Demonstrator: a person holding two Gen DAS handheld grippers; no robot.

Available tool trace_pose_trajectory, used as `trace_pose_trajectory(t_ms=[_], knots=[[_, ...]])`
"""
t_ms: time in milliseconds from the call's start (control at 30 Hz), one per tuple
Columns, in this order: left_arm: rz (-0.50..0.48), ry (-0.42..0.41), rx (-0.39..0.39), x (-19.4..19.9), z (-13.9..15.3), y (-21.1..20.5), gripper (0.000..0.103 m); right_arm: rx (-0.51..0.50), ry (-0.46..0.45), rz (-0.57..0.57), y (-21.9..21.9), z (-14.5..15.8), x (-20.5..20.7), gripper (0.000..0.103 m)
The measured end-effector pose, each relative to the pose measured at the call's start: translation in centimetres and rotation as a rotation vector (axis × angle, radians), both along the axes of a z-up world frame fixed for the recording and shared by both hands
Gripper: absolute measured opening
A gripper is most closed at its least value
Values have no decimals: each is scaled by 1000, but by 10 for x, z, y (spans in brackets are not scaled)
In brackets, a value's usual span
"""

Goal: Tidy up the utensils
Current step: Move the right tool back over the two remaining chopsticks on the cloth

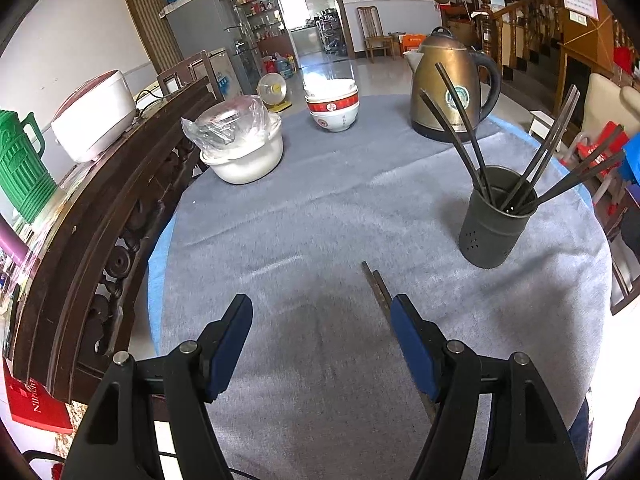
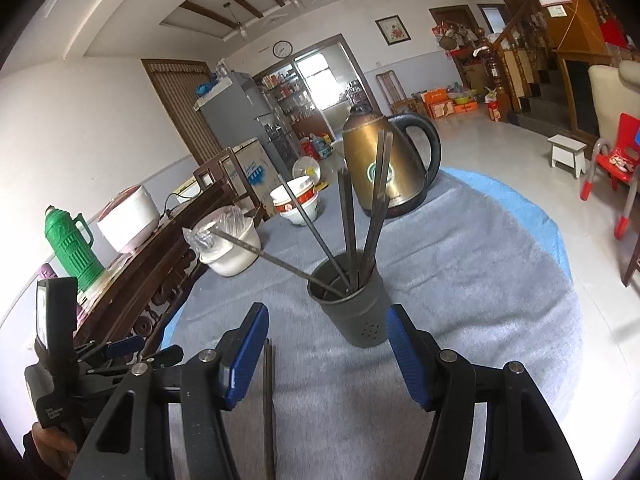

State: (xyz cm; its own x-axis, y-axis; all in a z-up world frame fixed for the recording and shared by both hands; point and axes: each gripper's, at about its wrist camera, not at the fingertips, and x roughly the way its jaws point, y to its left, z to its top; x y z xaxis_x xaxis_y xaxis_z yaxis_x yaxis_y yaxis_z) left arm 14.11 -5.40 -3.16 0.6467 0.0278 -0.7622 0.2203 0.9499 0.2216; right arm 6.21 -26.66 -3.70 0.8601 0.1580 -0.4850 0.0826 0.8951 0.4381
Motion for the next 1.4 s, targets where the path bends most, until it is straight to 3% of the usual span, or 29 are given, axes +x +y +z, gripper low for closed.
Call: trace_pose_trajectory(t_ms=[333,533,767,1033,1400], knots=[[21,49,11,5,-13,0,72,19,32,7,-3,-15,1,65],[61,140,-1,11,-39,13,72,38,63,13,-4,-28,2,65],[106,289,-116,23,-67,29,72,74,116,37,-3,-51,2,65],[84,360,-206,39,-88,15,72,103,137,20,-12,-61,-5,65],[81,428,-197,44,-116,0,72,152,168,-7,-24,-70,-8,65]])
